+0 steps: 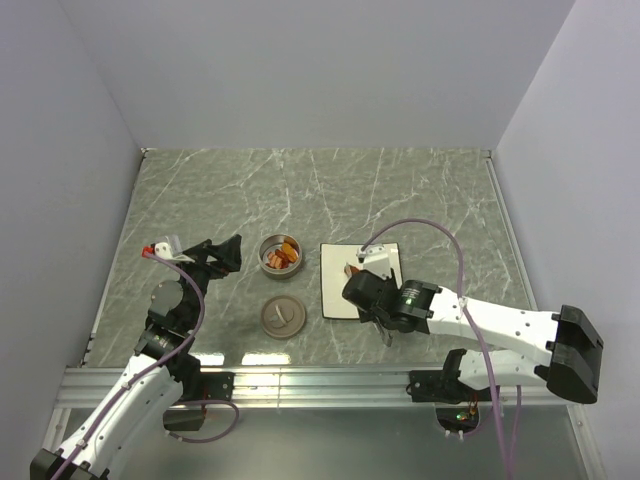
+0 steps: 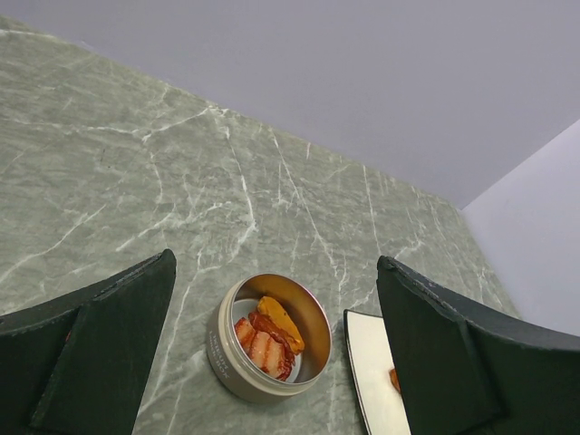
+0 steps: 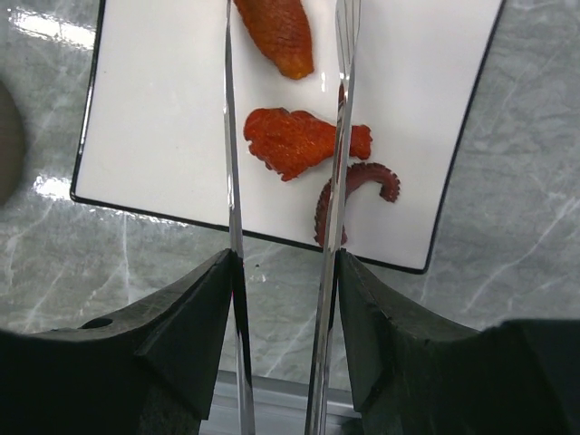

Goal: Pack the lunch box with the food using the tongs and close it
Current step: Pick up the food using the clamp, then place the food into the lunch box

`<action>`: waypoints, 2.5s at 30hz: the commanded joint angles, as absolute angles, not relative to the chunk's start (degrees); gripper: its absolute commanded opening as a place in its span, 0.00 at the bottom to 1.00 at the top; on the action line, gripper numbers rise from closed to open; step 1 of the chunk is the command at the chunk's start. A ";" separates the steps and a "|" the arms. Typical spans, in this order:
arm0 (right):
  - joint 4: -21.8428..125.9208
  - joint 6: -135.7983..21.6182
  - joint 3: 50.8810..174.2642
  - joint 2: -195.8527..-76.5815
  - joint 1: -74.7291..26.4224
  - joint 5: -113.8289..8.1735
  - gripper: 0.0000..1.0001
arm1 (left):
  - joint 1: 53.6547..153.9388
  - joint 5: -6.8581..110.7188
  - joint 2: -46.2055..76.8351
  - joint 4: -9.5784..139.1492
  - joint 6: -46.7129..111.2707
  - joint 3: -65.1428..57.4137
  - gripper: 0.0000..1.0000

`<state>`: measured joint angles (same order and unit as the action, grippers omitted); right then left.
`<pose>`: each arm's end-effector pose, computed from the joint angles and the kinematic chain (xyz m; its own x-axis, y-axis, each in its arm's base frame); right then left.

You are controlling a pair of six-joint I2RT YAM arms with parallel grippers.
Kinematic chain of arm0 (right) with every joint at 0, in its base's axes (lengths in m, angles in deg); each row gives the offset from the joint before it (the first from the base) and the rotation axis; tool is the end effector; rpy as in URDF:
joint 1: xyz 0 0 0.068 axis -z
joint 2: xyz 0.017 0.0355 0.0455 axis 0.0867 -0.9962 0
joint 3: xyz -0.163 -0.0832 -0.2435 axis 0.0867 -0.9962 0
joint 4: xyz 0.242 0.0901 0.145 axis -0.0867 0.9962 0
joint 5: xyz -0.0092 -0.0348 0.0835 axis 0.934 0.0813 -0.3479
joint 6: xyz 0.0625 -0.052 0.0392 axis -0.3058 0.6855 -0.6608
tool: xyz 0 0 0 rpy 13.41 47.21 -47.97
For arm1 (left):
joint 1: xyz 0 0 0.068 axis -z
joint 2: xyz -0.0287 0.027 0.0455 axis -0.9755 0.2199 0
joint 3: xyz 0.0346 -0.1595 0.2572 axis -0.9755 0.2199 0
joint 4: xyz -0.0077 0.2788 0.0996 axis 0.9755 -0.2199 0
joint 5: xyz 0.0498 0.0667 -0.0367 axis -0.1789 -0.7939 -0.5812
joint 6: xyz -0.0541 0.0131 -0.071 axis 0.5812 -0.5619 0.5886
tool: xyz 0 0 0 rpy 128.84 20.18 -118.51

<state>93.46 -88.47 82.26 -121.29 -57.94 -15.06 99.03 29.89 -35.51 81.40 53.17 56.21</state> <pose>0.1500 0.2044 0.2128 -0.7300 -0.2530 -0.6348 -0.2727 0.9596 -0.0689 0.1833 -0.0524 0.2511 0.0101 -0.5653 -0.8248 0.1720 0.8135 -0.5555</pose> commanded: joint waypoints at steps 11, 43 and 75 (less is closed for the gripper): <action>88.88 -85.96 82.03 -122.29 -56.64 -18.03 0.47 | 99.18 30.84 -35.83 82.54 53.83 56.62 1.00; 90.47 -82.27 94.50 -121.58 -56.64 -14.60 0.30 | 99.18 30.75 -36.36 82.11 53.92 56.62 1.00; 82.21 -69.96 119.12 -149.53 -56.81 -25.76 0.31 | 99.18 30.13 -36.27 82.11 53.92 56.70 0.99</action>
<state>84.09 -71.18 116.01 -150.09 -56.87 -25.57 99.03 29.89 -35.97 81.21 53.36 56.51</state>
